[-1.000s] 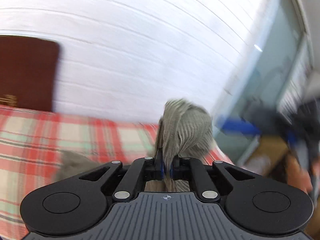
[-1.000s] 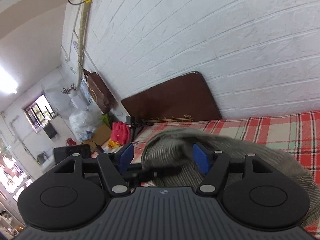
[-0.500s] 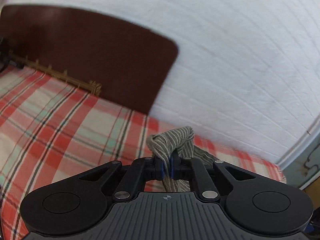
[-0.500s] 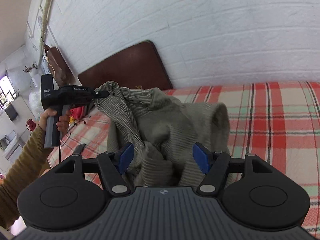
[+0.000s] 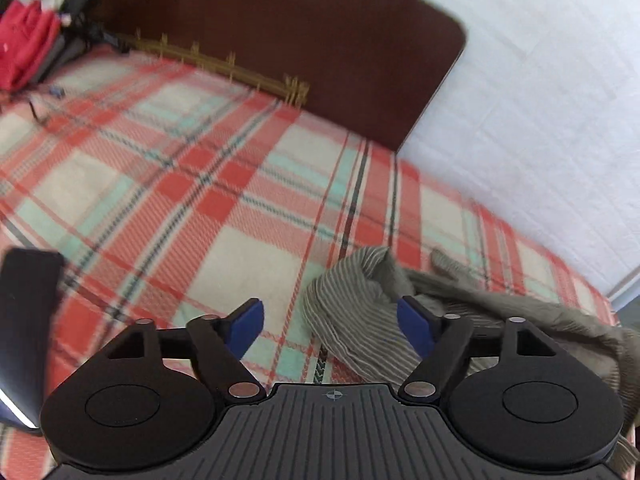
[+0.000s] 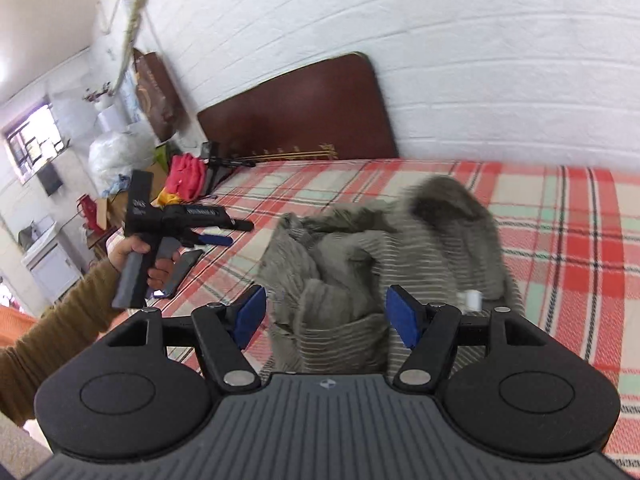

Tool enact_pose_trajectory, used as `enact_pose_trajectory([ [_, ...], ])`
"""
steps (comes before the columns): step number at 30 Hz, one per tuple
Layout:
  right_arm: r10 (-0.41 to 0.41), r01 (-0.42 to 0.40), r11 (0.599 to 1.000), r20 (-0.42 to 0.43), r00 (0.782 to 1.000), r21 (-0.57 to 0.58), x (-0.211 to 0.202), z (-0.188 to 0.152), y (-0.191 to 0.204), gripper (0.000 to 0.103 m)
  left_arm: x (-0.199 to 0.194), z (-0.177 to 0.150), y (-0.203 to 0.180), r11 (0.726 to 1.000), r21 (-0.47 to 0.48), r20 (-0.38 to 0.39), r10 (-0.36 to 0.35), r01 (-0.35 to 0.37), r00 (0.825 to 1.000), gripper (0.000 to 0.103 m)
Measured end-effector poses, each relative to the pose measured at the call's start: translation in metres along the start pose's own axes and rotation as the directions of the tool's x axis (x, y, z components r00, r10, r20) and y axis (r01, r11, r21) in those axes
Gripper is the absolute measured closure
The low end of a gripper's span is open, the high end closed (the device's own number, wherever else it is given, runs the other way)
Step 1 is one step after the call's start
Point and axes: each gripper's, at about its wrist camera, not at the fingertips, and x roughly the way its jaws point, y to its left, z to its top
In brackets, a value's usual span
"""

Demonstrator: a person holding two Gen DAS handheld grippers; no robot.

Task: Fold clothes

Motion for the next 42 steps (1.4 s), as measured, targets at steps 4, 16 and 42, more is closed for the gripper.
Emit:
enact_pose_trajectory([
  [4,-0.005,0.003,0.996,-0.02,1.0,-0.09,0.012,-0.006,0.018,0.032,-0.045,-0.018,-0.027,0.99,0.098,0.001,-0.103,0.103,0.995,0.018],
  [16,-0.058,0.048,0.992,-0.083,0.995,-0.116,0.036,-0.024,0.019,0.03,0.005,-0.091,-0.091,0.947,-0.026,-0.047,-0.322,0.321,0.946,0.018],
  [42,-0.192,0.18,0.981,0.235,0.953,0.073,-0.046,0.009,-0.02,0.094,-0.003,-0.059,-0.041,0.998,-0.053,0.159,0.031,-0.023,0.987,0.097],
])
